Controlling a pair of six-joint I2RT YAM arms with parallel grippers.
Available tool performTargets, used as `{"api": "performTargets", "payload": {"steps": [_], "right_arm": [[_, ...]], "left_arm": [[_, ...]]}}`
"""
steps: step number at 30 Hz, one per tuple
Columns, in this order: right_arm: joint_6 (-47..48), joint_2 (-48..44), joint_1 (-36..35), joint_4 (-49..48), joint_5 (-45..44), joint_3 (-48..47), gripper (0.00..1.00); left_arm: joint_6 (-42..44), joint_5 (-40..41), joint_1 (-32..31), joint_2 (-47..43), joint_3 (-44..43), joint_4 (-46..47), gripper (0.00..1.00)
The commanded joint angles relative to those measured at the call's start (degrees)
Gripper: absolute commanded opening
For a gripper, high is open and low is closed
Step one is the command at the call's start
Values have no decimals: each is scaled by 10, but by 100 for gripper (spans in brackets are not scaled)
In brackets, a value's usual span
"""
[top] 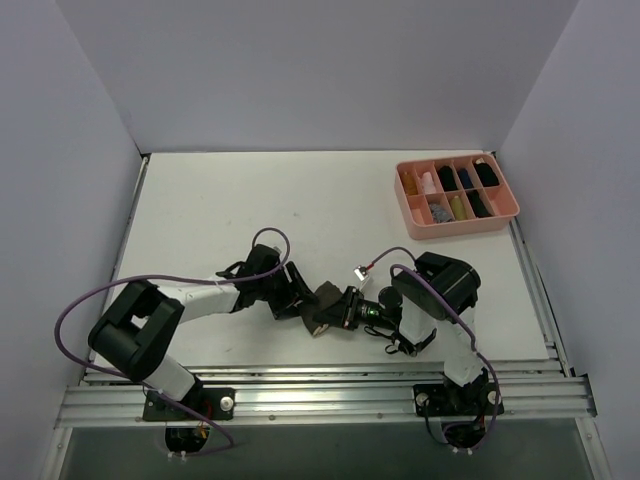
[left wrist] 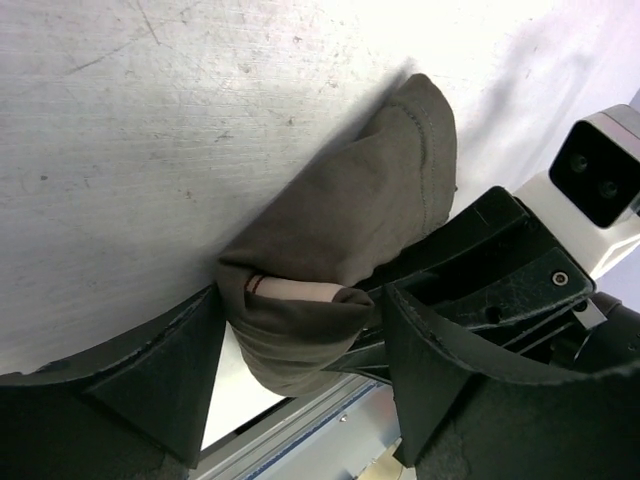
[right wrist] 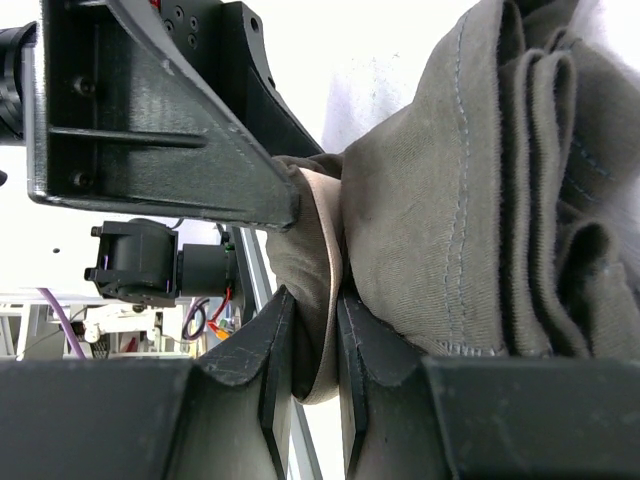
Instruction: Roll the underwear
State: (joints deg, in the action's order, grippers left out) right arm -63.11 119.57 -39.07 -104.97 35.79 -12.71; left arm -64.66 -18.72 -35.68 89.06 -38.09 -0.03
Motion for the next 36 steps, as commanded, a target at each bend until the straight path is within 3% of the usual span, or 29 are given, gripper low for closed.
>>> {"api": "performTargets", "payload": {"steps": [1, 5, 10, 13, 18, 23, 28, 36], "right_arm": [[64, 81, 2, 101, -29, 37, 5], [59, 59, 6, 122, -27, 35, 7], [86, -26, 7, 253, -34, 16, 15], [120, -104, 7, 373, -52, -1, 22], [213, -321, -4, 722, -163, -72, 31], [277, -470, -16, 886, -270, -126, 43], [330, -527, -82, 932, -350, -170, 50], [359, -465, -246, 964, -507, -246, 56]], "left_arm": [[2, 21, -5, 17, -17, -21, 70], [5, 35, -11, 27, -30, -76, 55], [25, 54, -23, 39, -59, -153, 38], [38, 68, -28, 59, -96, -222, 31], [63, 90, -40, 95, -158, -320, 18], [78, 96, -47, 124, -214, -372, 13], [90, 88, -48, 173, -269, -440, 11], [96, 83, -51, 215, -318, -493, 11]]}}
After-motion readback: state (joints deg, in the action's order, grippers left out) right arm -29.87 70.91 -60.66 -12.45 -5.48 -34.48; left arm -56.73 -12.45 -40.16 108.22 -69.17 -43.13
